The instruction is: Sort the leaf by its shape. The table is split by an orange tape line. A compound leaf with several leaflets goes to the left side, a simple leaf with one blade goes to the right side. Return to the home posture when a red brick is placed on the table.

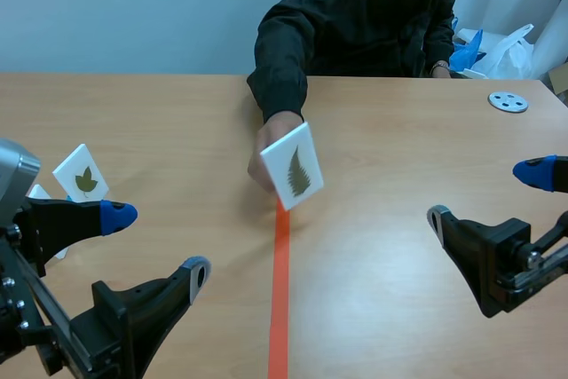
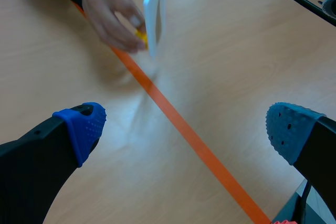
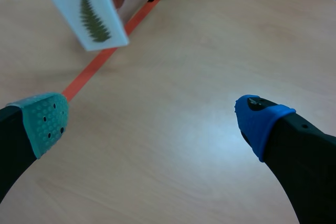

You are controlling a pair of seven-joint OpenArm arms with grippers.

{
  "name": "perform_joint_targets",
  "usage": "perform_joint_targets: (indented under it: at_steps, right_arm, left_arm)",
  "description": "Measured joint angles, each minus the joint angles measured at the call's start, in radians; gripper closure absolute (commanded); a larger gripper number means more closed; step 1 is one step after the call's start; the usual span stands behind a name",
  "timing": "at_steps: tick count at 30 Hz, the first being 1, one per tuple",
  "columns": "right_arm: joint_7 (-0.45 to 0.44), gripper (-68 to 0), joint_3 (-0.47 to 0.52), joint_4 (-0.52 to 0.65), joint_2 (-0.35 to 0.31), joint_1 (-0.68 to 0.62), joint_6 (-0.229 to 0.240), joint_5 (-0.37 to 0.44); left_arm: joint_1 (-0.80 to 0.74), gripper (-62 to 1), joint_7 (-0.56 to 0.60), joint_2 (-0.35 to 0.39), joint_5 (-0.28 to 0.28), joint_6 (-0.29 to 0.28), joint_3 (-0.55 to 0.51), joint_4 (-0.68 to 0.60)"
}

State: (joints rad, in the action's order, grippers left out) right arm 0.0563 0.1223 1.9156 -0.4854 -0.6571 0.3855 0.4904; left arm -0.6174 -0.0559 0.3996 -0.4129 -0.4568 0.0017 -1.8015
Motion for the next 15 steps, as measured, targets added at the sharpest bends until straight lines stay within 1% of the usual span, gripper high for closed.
perform_joint_targets:
  at_steps: [5, 15]
  right_arm:
    - [0.025, -67.9, 0.0, 0.0, 0.0, 0.0, 0.0, 0.0]
    - [0.036, -67.9, 0.0, 0.0, 0.0, 0.0, 0.0, 0.0]
  left_arm:
    - [0.0, -62.3, 0.0, 0.0, 0.0, 0.0, 0.0, 0.0]
    - [0.0, -62.3, 0.0, 0.0, 0.0, 0.0, 0.0, 0.0]
